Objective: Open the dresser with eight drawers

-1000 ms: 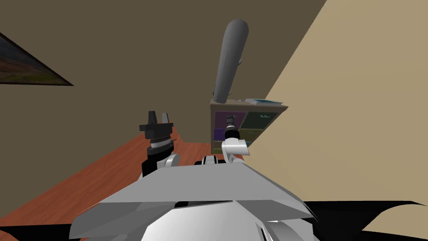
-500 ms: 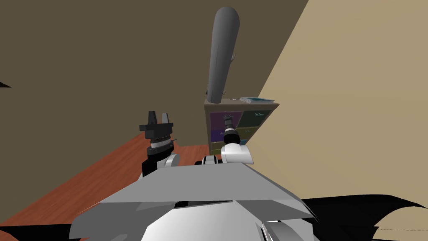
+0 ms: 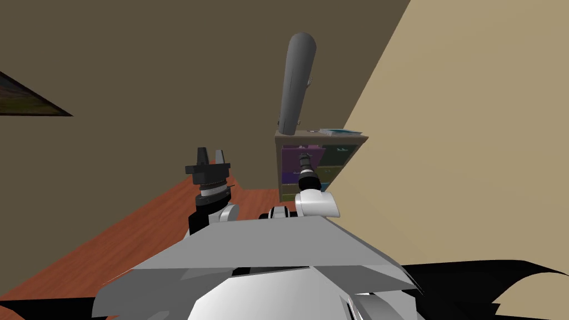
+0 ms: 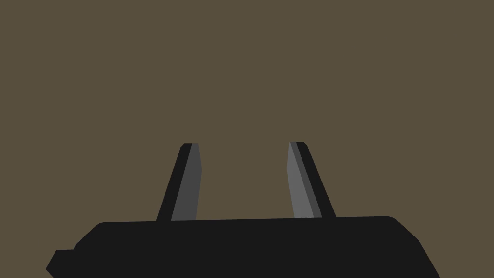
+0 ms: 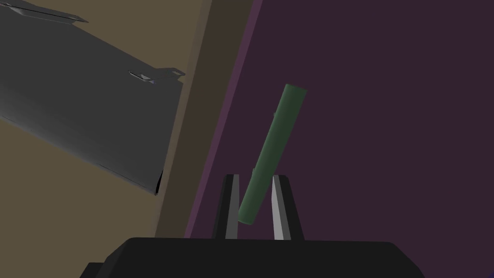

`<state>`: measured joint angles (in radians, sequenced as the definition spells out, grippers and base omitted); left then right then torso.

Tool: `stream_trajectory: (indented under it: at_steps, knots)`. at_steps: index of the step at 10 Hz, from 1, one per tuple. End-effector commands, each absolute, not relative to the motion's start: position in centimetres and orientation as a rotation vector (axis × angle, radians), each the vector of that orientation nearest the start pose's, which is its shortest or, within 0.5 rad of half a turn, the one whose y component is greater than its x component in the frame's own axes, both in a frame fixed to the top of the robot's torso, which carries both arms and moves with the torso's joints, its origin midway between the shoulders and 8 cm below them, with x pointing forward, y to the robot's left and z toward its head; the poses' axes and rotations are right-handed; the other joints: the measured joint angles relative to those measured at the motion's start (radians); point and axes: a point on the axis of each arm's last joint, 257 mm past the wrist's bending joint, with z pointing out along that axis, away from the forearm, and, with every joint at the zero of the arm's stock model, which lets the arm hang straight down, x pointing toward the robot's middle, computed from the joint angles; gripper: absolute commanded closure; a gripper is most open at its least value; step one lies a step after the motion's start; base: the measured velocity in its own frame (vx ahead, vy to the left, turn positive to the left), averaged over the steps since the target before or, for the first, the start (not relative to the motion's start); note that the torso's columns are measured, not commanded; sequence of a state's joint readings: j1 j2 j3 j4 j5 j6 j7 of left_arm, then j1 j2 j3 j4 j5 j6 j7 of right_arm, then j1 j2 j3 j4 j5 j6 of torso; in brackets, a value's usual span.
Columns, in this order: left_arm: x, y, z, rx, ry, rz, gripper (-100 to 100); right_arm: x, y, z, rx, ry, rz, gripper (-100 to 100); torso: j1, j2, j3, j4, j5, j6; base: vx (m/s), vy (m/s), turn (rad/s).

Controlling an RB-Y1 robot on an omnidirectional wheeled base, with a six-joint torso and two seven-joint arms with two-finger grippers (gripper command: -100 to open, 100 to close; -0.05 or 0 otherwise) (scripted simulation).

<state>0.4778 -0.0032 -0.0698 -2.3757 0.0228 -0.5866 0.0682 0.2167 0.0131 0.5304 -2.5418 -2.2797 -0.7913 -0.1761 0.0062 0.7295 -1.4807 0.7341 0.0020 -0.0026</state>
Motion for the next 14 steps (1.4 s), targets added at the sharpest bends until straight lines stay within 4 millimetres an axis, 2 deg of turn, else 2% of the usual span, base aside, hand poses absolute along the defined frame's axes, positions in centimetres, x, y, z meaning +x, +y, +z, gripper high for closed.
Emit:
stream_trajectory:
  at_steps: [1,3,4,5,8,10,11,14]
  knots:
    - [30.8,25.3,8.6,-0.54,0.435,-1.501,0,41.3,-16.8,-0.7,-1.286,1.097,-1.603,100,-0.001,0.005,0.003,0.0,-0.001,0.0,-0.184,0.013,0.002]
    - [30.8,25.3,8.6,-0.54,0.435,-1.501,0,41.4,-16.9,-0.9,-1.298,1.101,-1.598,100,0.001,0.008,0.006,-0.001,-0.001,-0.001,-0.206,0.019,0.005]
    - [30.8,25.3,8.6,-0.54,0.435,-1.501,0,42.1,-16.8,0.2,-1.275,1.084,-1.6,-100,0.0,0.006,0.005,-0.002,-0.001,-0.002,-0.125,-0.007,-0.14]
    - [30.8,25.3,8.6,-0.54,0.435,-1.501,0,42.7,-16.7,-0.1,-1.29,1.088,-1.586,-100,-0.002,0.0,0.001,0.0,-0.001,0.0,-0.034,0.007,-0.085]
    - [30.8,25.3,8.6,-0.54,0.436,-1.5,0,43.6,-16.1,1.0,-1.282,1.065,-1.579,-100,-0.006,0.003,0.001,0.002,-0.002,0.002,0.002,0.013,-0.052]
    - [30.8,25.3,8.6,-0.54,0.436,-1.5,0,45.0,-15.7,1.0,-1.306,1.067,-1.555,-100,-0.007,0.011,0.006,0.005,-0.002,0.003,-0.028,0.008,-0.113]
    - [30.8,25.3,8.6,-0.54,0.436,-1.5,0,45.1,-15.3,1.9,-1.289,1.048,-1.56,-100,-0.007,0.011,0.006,0.005,-0.002,0.003,-0.039,0.009,-0.034]
    - [30.8,25.3,8.6,-0.54,0.436,-1.5,0,46.5,-14.8,2.6,-1.304,1.039,-1.54,-100,-0.006,0.008,0.004,0.004,-0.002,0.003,-0.033,0.006,-0.065]
